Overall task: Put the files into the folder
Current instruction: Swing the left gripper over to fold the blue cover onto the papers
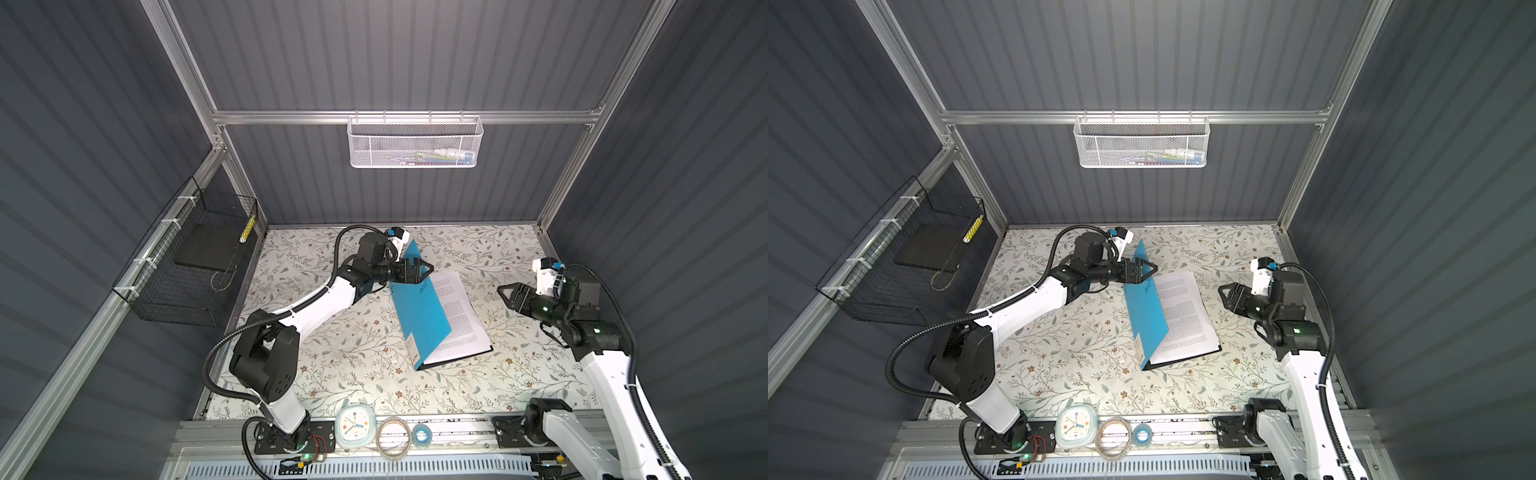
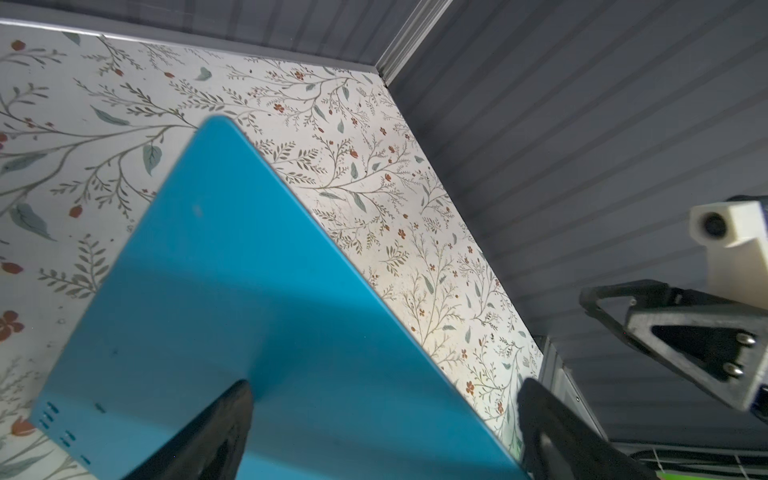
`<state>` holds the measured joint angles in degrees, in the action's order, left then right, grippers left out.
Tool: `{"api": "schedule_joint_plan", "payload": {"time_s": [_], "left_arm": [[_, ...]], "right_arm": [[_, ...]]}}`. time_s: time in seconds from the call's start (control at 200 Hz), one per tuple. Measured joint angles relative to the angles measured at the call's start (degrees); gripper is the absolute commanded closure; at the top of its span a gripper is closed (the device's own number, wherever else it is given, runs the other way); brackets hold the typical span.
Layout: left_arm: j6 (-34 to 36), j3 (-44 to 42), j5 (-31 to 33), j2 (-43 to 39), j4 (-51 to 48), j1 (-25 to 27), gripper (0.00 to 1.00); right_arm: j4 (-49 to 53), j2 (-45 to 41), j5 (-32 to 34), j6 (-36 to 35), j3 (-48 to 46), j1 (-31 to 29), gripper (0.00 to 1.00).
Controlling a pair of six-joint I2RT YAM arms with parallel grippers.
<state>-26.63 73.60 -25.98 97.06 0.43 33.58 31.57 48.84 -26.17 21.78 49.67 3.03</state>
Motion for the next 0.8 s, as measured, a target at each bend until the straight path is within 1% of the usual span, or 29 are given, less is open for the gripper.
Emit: {"api": "schedule_joint_plan", "payload": {"time_s": [0.08, 0.175, 0.29, 0.375, 0.505, 0.575, 0.645, 0.735, 0.801], "left_arm": [[1.14, 2.93, 0.02, 0.96, -1.88, 0.00, 0.01], [3.06, 9.79, -0.09, 2.91, -5.64, 0.04, 0.01], [4.68, 15.06, 0.15, 3.15, -6.78, 0.04, 0.01], [5.49, 16.87, 0.98, 3.15, -7.10, 0.15, 0.01], [6.19, 17.20, 4.59, 3.15, -9.35, 0.15, 0.01], [6.60, 17.20, 7.67, 3.15, -10.97, 0.15, 0.01], [7.17, 17.20, 10.73, 2.93, -12.92, 0.13, 0.01], [7.65, 16.48, 14.34, 1.55, -15.37, -0.31, 0.01], [7.65, 13.84, 16.46, -1.75, -16.81, -1.16, 0.00]], "right_arm": [[1.51, 0.46, -0.31, -0.72, 1.95, 0.00, 0.38], [3.80, 2.69, -1.79, -1.73, 4.74, 0.00, 0.39], [5.33, 4.07, -3.21, -2.36, 7.10, -0.22, 0.40], [7.23, 3.39, -3.50, -2.62, 9.22, -0.59, 0.41], [9.29, 2.49, -4.02, -3.28, 13.38, -2.21, 0.45], [9.86, 2.36, -3.61, -3.63, 14.91, -5.14, 0.45], [10.54, 2.75, -1.99, -4.02, 15.89, -9.77, 0.46], [11.65, 5.22, 0.92, -4.31, 17.59, -16.87, 0.51], [11.93, 7.93, 3.72, -4.59, 18.75, -21.24, 0.55]]}}
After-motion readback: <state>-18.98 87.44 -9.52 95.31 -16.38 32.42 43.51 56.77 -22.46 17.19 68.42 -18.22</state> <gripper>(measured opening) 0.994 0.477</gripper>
